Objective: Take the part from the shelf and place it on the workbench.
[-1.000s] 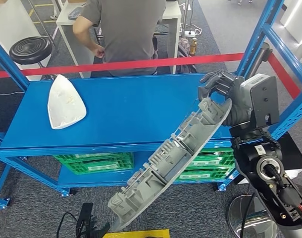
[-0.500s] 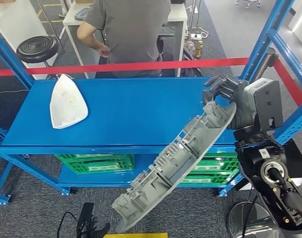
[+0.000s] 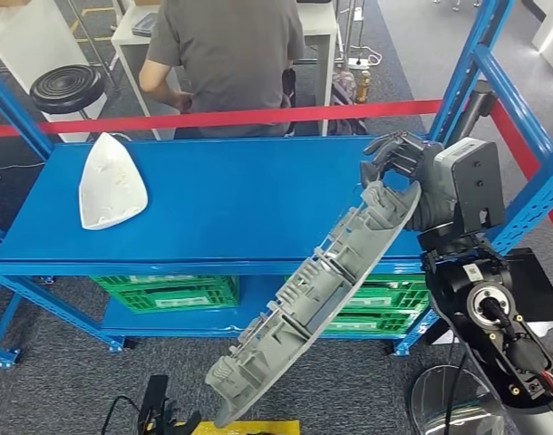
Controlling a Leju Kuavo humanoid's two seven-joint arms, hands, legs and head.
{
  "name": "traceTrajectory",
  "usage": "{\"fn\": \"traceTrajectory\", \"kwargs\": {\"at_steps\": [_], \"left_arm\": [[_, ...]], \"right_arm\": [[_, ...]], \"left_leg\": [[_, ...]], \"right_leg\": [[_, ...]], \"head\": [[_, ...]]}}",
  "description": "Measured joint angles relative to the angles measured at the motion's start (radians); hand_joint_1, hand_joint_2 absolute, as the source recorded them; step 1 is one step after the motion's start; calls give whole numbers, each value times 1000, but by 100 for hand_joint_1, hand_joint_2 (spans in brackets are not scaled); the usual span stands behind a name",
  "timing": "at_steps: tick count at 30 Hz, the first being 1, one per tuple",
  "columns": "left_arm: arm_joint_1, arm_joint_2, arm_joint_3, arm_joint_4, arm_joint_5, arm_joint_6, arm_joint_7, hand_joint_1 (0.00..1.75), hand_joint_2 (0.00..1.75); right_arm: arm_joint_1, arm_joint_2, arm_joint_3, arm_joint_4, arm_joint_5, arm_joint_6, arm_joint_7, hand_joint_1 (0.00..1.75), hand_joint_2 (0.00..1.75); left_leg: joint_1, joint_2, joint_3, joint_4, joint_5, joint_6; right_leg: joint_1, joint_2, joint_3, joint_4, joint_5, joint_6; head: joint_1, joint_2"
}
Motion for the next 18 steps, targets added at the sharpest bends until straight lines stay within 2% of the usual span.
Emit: {"fn": "traceTrajectory", "kwargs": {"at_steps": [1, 2, 4, 5, 7, 9, 10, 11, 12, 13, 15, 16, 18], "left_arm": [[-2, 1, 0, 0, 0, 0, 0, 0, 175], [-3, 1, 0, 0, 0, 0, 0, 0, 175], [-2, -1, 0, 0, 0, 0, 0, 0, 175], [-1, -2, 0, 0, 0, 0, 0, 0, 175], [0, -4, 0, 0, 0, 1, 0, 0, 175], [-1, -5, 0, 0, 1, 3, 0, 0, 175], [-1, -6, 0, 0, 2, 4, 0, 0, 175], [0, -7, 0, 0, 2, 5, 0, 0, 175], [1, -8, 0, 0, 3, 6, 0, 0, 175], [1, -9, 0, 0, 3, 7, 0, 0, 175], [0, -9, 0, 0, 4, 9, 0, 0, 175], [0, -9, 0, 0, 4, 10, 0, 0, 175], [3, -9, 0, 0, 4, 10, 1, 0, 175]], "right_arm": [[0, 0, -1, -1, 0, 0, 0, 175, 175], [0, -1, -1, -1, 0, 0, 0, 175, 175], [0, -1, -3, -5, 0, 0, 0, 175, 175], [-1, -1, -4, -6, 0, 0, 0, 175, 175], [-2, -3, -7, -8, 0, 1, 0, 175, 175], [2, -4, -7, -7, -1, 5, -1, 175, 175], [5, -4, -7, -7, -1, 8, -2, 175, 175], [8, -4, -7, -6, -1, 11, -4, 175, 175], [9, -4, -7, -6, -1, 15, -6, 175, 175], [9, -4, -7, -6, -1, 17, -7, 175, 175], [9, -4, -8, -6, -1, 22, -9, 175, 175], [10, -4, -8, -6, -1, 23, -10, 175, 175], [10, -4, -8, -6, -1, 24, -11, 175, 175]], "left_leg": [[-6, 8, 14, -32, 6, 7], [-9, 8, 17, -40, 3, 7], [-4, -2, 22, -54, 7, 7], [0, -7, 28, -63, 10, 7], [7, -16, 38, -77, 14, 9], [8, -28, 39, -77, 14, 11], [9, -35, 39, -77, 13, 11], [10, -43, 39, -75, 12, 9], [13, -51, 39, -72, 11, 7], [15, -59, 39, -67, 7, 2], [17, -73, 34, -52, 1, -10], [18, -78, 30, -46, 0, -16], [19, -87, 23, -43, 4, -25]], "right_leg": [[2, -5, 0, -1, -2, 1], [3, -10, 1, -2, -3, 4], [4, -16, 4, -3, -8, 11], [3, -10, 0, 9, -18, 16], [-2, 8, -39, 97, -67, 27], [-8, 17, -104, 231, -122, 36], [-11, 18, -125, 270, -128, 40], [-14, 18, -130, 272, -116, 43], [-18, 19, -115, 234, -85, 46], [-22, 22, -86, 167, -44, 49], [-26, 41, -29, 47, 1, 51], [-26, 48, -14, 17, 5, 48], [-22, 49, -7, 7, 2, 34]], "head": [[1, 0], [2, 0], [3, 0], [5, 0], [12, 0], [19, 0], [21, 0], [22, 0], [24, 0], [26, 0], [30, 0], [31, 0], [32, 0]]}}
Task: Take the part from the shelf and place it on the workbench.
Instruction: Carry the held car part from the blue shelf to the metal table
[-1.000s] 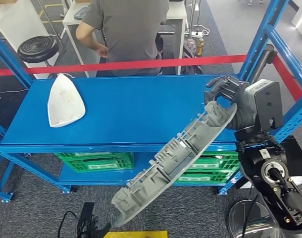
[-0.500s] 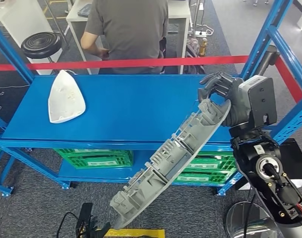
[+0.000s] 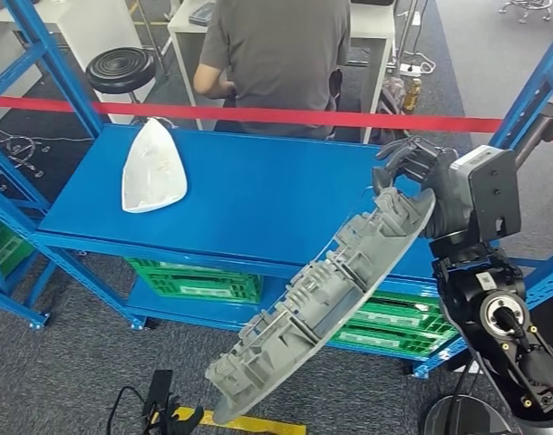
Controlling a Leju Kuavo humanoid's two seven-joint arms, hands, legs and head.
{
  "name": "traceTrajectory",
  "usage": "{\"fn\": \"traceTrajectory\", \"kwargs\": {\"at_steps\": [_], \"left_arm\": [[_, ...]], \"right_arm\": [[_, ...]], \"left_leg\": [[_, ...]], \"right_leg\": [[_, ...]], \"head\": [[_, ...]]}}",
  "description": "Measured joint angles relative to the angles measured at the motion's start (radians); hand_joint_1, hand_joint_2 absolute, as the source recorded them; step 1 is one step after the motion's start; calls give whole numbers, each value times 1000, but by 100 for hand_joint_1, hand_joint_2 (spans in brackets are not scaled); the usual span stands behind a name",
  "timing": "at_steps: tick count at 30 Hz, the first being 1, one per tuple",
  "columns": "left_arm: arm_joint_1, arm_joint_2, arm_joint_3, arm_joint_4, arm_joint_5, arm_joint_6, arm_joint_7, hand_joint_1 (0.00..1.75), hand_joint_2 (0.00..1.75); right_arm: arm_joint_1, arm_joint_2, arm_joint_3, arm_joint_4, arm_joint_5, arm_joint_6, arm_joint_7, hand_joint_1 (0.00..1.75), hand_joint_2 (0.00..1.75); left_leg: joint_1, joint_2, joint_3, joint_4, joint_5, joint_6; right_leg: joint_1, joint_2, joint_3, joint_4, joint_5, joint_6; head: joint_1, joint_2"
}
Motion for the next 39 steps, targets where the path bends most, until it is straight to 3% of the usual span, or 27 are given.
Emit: {"fn": "traceTrajectory", "kwargs": {"at_steps": [3, 6, 7, 8, 9, 11, 13, 15, 17, 19, 21, 22, 23, 24, 26, 28, 31, 33, 34, 37, 38, 39], "left_arm": [[3, 2, 0, 0, 0, 0, 0, 0, 175], [0, 1, 0, 0, 1, 0, 0, 0, 175], [0, 1, 0, 0, 1, 2, 0, 0, 175], [1, 1, 0, 0, 2, 4, 0, 0, 175], [1, 1, 0, 0, 2, 10, -2, 0, 175], [1, 1, 0, 0, -4, 27, -9, 0, 175], [-3, 1, 0, 0, -14, 51, -21, 0, 175], [-5, 0, 0, 0, -20, 71, -26, 0, 175], [-4, -1, 0, 0, -21, 71, -22, 0, 175], [-4, -1, 0, 0, -19, 55, -17, 0, 175], [-4, -1, 0, 0, -18, 42, -14, 0, 175], [-4, -1, 0, 0, -19, 39, -12, 0, 175], [-4, -1, 0, 0, -19, 38, -9, 0, 175], [-4, -2, 0, 0, -19, 36, -7, 0, 175], [-3, -2, 0, 0, -19, 33, -4, 0, 175], [-4, -2, 0, 0, -18, 31, -2, 0, 175], [-2, -2, 0, 0, -18, 30, 0, 0, 175], [1, 0, 0, 0, -18, 29, 1, 0, 175], [0, 0, 0, 0, -18, 27, 1, 0, 175], [-3, 0, 0, 0, -20, 22, 1, 0, 175], [-3, 0, 0, 0, -21, 22, 2, 0, 175], [-3, 0, 0, 0, -23, 22, 4, 0, 175]], "right_arm": [[-3, 0, 0, 0, 0, 3, -1, 175, 175], [-3, 0, 0, 0, 0, 5, -3, 175, 175], [-2, 0, 1, 0, 0, 6, -3, 175, 175], [-1, 0, 1, 0, 0, 7, -3, 175, 175], [-1, 0, 1, 0, 0, 7, -3, 175, 175], [-1, 0, 1, -1, 0, 6, -3, 175, 175], [-2, 0, 1, -1, 0, 5, -3, 175, 175], [-1, 0, 1, -1, -1, 3, -3, 175, 175], [-1, 0, 1, -2, -2, 3, -4, 175, 175], [-1, 0, 0, -3, -4, 1, -5, 175, 175], [1, -2, 0, -3, -6, -2, -7, 175, 175], [4, -3, 1, -3, -6, -4, -6, 175, 175], [6, -4, 1, -3, -6, -5, -6, 175, 175], [7, -6, 0, -3, -6, -5, -6, 175, 175], [6, -8, 0, -4, -6, -5, -6, 175, 175], [5, -9, 0, -4, -6, -4, -6, 175, 175], [4, -10, 0, -6, -6, -3, -4, 175, 175], [1, -10, 0, -7, -7, -2, -5, 175, 175], [-1, -10, 0, -7, -7, -1, -6, 175, 175], [1, -10, -1, -8, -11, -2, -10, 175, 175], [3, -10, -1, -8, -11, -2, -11, 175, 175], [5, -10, -1, -8, -11, -3, -12, 175, 175]], "left_leg": [[3, 21, -21, 41, -25, -14], [6, 52, -113, 230, -109, -27], [6, 55, -138, 279, -122, -29], [6, 56, -147, 293, -117, -29], [5, 57, -135, 266, -96, -27], [1, 73, -66, 126, -32, -15], [-8, 89, -12, 16, 0, -1], [-15, 85, -4, -5, 1, 8], [-10, 74, 1, -15, 4, 15], [-4, 65, 9, -26, 7, 24], [-5, 55, 11, -28, 7, 30], [-5, 48, 11, -27, 7, 31], [-5, 40, 11, -26, 6, 31], [-5, 32, 12, -24, 5, 31], [-4, 15, 12, -17, 1, 27], [-7, 2, 6, -6, -3, 20], [-5, -13, -5, -3, 3, 5], [-3, 1, -16, 20, -10, -5], [-2, 17, -35, 59, -32, -11], [4, 54, -135, 257, -116, -29], [5, 56, -155, 293, -122, -32], [6, 58, -154, 286, -109, -32]], "right_leg": [[-3, -15, 2, -7, 7, -19], [-2, -32, 3, -10, 8, -29], [-1, -38, 3, -10, 7, -31], [0, -44, 3, -10, 6, -31], [1, -49, 4, -10, 6, -32], [3, -58, 7, -10, 4, -30], [7, -65, 8, -10, 0, -24], [10, -72, 9, -12, -2, -15], [9, -72, 9, -9, -10, -5], [7, -54, -19, 57, -52, 2], [6, -36, -82, 193, -114, 6], [6, -33, -110, 251, -131, 7], [6, -31, -125, 275, -130, 8], [6, -30, -121, 259, -108, 8], [4, -16, -71, 135, -32, 4], [2, 8, -22, 26, 7, -1], [4, 11, -5, -4, 8, -13], [2, -2, -1, -13, 14, -24], [-1, -9, 2, -17, 16, -29], [0, -35, 3, -19, 16, -36], [0, -43, 3, -19, 15, -36], [0, -51, 3, -19, 15, -36]], "head": [[-5, 0], [-17, 0], [-20, 0], [-22, 0], [-24, 0], [-28, 0], [-30, 0], [-28, 0], [-24, 0], [-19, 0], [-12, 0], [-11, 0], [-9, 0], [-7, 0], [-2, 0], [0, 0], [0, 0], [-2, 0], [-5, 0], [-14, 0], [-15, 0], [-16, 0]]}}
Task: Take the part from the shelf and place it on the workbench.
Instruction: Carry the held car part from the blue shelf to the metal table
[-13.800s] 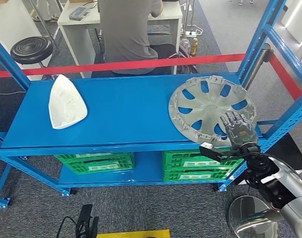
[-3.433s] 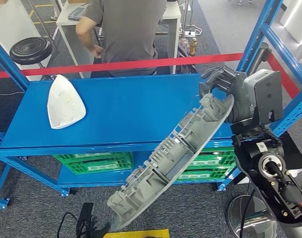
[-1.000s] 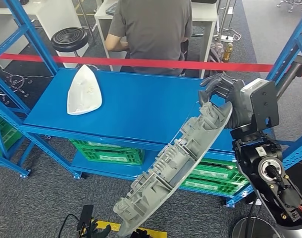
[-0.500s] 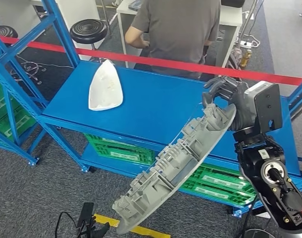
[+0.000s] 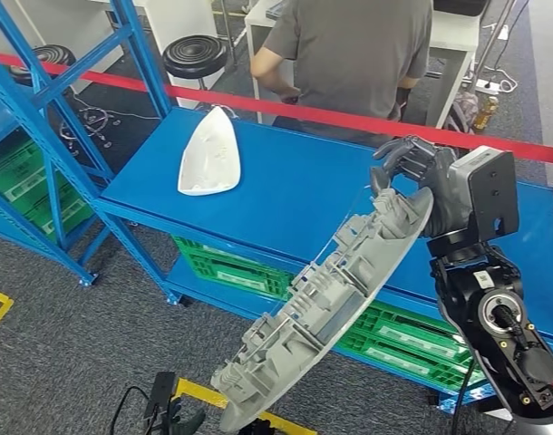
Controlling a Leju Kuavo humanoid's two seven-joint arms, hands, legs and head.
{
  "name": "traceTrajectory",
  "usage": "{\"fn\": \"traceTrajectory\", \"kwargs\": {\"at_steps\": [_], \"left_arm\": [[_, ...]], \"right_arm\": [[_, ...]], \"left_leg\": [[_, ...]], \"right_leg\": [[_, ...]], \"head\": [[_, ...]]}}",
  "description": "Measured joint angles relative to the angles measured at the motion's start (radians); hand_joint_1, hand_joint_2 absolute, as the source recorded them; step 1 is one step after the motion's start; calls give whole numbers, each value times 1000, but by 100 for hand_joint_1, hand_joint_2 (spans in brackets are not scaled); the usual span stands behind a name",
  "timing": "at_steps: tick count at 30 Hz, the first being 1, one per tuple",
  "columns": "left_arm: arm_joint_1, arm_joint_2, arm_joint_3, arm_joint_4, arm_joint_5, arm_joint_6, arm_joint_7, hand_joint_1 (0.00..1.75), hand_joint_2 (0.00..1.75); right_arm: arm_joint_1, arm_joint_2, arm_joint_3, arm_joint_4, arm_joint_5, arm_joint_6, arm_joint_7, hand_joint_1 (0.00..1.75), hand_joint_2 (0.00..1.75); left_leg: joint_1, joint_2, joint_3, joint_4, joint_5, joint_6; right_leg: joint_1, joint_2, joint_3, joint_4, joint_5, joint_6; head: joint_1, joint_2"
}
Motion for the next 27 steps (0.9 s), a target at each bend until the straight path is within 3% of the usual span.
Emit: {"fn": "traceTrajectory", "kwargs": {"at_steps": [1, 3, 5, 8, 9, 11, 13, 14, 15, 16, 17, 19, 21, 23, 25, 27], "left_arm": [[0, 0, 0, 0, -1, 0, 3, 0, 175], [-2, 2, 0, 0, -1, 0, 7, 0, 175], [-4, 3, 0, 0, -1, 0, 9, 0, 175], [-3, 2, 0, 0, 2, 0, 10, 0, 175], [-1, 2, 0, 0, 3, 0, 10, 0, 175], [0, 1, 0, 0, 5, 0, 10, 0, 175], [1, 1, 0, 0, 5, 0, 10, 0, 175], [1, 0, 0, 0, 5, 0, 10, 0, 175], [2, 0, 0, 0, 5, 0, 10, 0, 175], [3, -1, 0, 0, 5, 0, 10, 0, 175], [3, -2, 0, 0, 5, 0, 10, 0, 175], [3, -3, 0, 0, 5, 0, 10, 0, 175], [3, -4, 0, 0, 6, 0, 10, 0, 175], [7, -2, 0, 0, 6, 0, 10, 0, 175], [10, -2, 0, 0, 7, 0, 10, 0, 175], [8, -3, 0, 0, 7, 0, 10, 0, 175]], "right_arm": [[1, 0, 0, 0, 0, 0, -1, 175, 175], [1, 0, -2, -1, 0, 0, -2, 175, 175], [0, 0, -5, -1, 0, 1, -3, 175, 175], [-1, 0, -6, -1, 0, 4, -3, 175, 175], [-1, 0, -6, -1, 0, 5, -3, 175, 175], [-2, -1, -7, -1, 0, 6, -3, 175, 175], [1, -2, -7, -1, 0, 7, -2, 175, 175], [4, -2, -7, -1, 0, 7, -2, 175, 175], [6, -3, -7, -1, 0, 7, -2, 175, 175], [7, -3, -7, -1, 0, 7, -2, 175, 175], [7, -3, -7, -1, 0, 7, -2, 175, 175], [7, -4, -7, -2, 0, 7, -2, 175, 175], [7, -4, -7, -2, 0, 7, -1, 175, 175], [7, -4, -7, -3, 0, 7, -1, 175, 175], [6, -4, -7, -6, 0, 8, -2, 175, 175], [5, -4, -7, -9, 0, 9, -2, 175, 175]], "left_leg": [[0, 3, 22, -46, 29, 1], [-4, 27, 101, -198, 92, 10], [-11, 41, 146, -289, 116, 23], [-13, 22, 151, -303, 115, 40], [-10, 16, 154, -307, 116, 45], [-5, 2, 161, -315, 119, 54], [-7, -14, 162, -315, 119, 59], [-8, -24, 162, -314, 119, 60], [-8, -36, 162, -313, 118, 60], [-9, -48, 163, -311, 118, 60], [-8, -60, 163, -308, 116, 58], [-9, -81, 160, -299, 112, 53], [-7, -99, 150, -293, 114, 42], [-2, -114, 143, -295, 119, 31], [-2, -87, 125, -261, 100, 22], [-1, -30, 67, -145, 44, 12]], "right_leg": [[0, -7, 1, 0, -1, 1], [3, -20, 4, 0, -5, 6], [7, -29, 8, 0, -9, 15], [8, -41, 14, -4, -16, 30], [6, -34, 12, 6, -26, 35], [3, -6, -24, 88, -76, 42], [3, 15, -89, 230, -138, 43], [3, 18, -115, 279, -149, 43], [3, 20, -123, 290, -140, 42], [2, 23, -113, 261, -112, 40], [2, 31, -87, 197, -71, 38], [-1, 71, -29, 66, -17, 32], [0, 95, -5, 15, -9, 28], [2, 79, -1, 8, -5, 19], [-3, 58, 6, -2, 0, 7], [-3, 35, 9, -6, 1, 0]], "head": [[-2, 0], [-8, 0], [-9, 0], [-5, 0], [-4, 0], [3, 0], [9, 0], [11, 0], [12, 0], [14, 0], [15, 0], [16, 0], [17, 0], [17, 0], [13, 0], [5, 0]]}}
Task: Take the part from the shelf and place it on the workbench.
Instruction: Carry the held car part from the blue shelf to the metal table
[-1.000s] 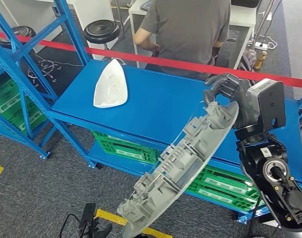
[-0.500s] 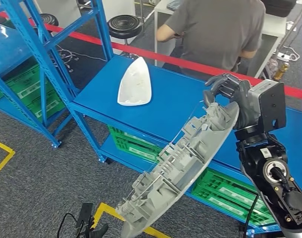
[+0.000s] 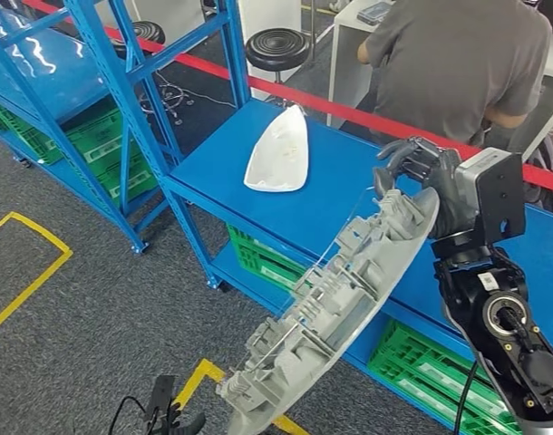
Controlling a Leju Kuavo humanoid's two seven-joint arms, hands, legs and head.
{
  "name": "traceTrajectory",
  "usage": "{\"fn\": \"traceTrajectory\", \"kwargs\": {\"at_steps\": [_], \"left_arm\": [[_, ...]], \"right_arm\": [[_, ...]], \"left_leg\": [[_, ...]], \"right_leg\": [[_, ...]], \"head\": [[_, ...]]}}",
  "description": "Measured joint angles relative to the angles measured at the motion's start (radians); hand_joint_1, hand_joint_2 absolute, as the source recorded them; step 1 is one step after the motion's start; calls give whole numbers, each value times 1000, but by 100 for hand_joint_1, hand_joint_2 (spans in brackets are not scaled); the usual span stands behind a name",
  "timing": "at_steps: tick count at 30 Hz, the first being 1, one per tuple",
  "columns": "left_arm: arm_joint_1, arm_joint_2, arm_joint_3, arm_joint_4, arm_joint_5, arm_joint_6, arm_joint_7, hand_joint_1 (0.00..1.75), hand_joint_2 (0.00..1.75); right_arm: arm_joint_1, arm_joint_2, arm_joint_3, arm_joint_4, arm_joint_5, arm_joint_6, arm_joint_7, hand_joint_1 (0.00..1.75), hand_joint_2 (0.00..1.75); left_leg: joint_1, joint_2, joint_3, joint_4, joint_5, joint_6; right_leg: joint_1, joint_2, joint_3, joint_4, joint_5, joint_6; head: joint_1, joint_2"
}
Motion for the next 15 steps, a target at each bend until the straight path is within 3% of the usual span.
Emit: {"fn": "traceTrajectory", "kwargs": {"at_steps": [2, 3, 4, 5, 7, 8, 9, 11, 13, 15], "left_arm": [[-2, 0, 0, 0, 0, 0, 0, 0, 175], [-1, 0, 0, 0, 0, 0, 0, 0, 175], [0, 0, 0, 0, 0, 0, 0, 0, 175], [0, 1, 0, 0, 0, 0, 0, 0, 175], [-1, 2, 0, 0, 0, 0, 0, 0, 175], [-3, 2, 0, 0, 0, 0, 0, 0, 175], [-4, 2, 0, 0, 0, 0, 0, 0, 175], [-3, 2, 0, 0, 0, 0, 0, 0, 175], [-1, 1, 0, 0, 1, 0, 0, 0, 175], [0, 1, 0, 0, 1, 0, 0, 0, 175]], "right_arm": [[1, 0, 0, 0, 0, 0, 0, 175, 175], [2, 0, 0, 0, 0, 0, 0, 175, 175], [2, 0, 1, 0, 0, 0, 0, 175, 175], [2, 0, 1, 0, 0, 0, 0, 175, 175], [1, 0, 0, -1, 0, 0, 0, 175, 175], [1, 0, 0, -1, 0, 0, 0, 175, 175], [0, 0, 0, -1, 0, 0, 0, 175, 175], [0, 0, 0, -1, 0, 0, 0, 175, 175], [0, 0, -1, -4, 0, 0, 0, 175, 175], [0, -1, -1, -7, 0, 1, 2, 175, 175]], "left_leg": [[3, 27, -67, 127, -46, -10], [3, 30, -78, 147, -45, -12], [3, 32, -67, 125, -26, -11], [2, 37, -35, 63, 6, -8], [-7, 73, 45, -87, 62, 5], [-12, 85, 70, -135, 75, 12], [-16, 91, 80, -155, 77, 19], [-18, 70, 80, -161, 77, 28], [-13, 50, 87, -171, 80, 37], [-8, 30, 93, -178, 82, 45]], "right_leg": [[3, -24, 0, 0, -2, -3], [4, -35, 0, 0, -3, -3], [5, -45, 1, 0, -4, -3], [6, -55, 4, 0, -6, -2], [9, -72, 9, 0, -11, 3], [12, -79, 12, 0, -14, 7], [14, -86, 14, 0, -17, 12], [15, -100, 20, -4, -21, 23], [12, -81, 14, 19, -43, 33], [9, -37, -33, 124, -100, 38]], "head": [[-5, 0], [-6, 0], [-8, 0], [-10, 0], [-15, 0], [-15, 0], [-15, 0], [-13, 0], [-10, 0], [-4, 0]]}}
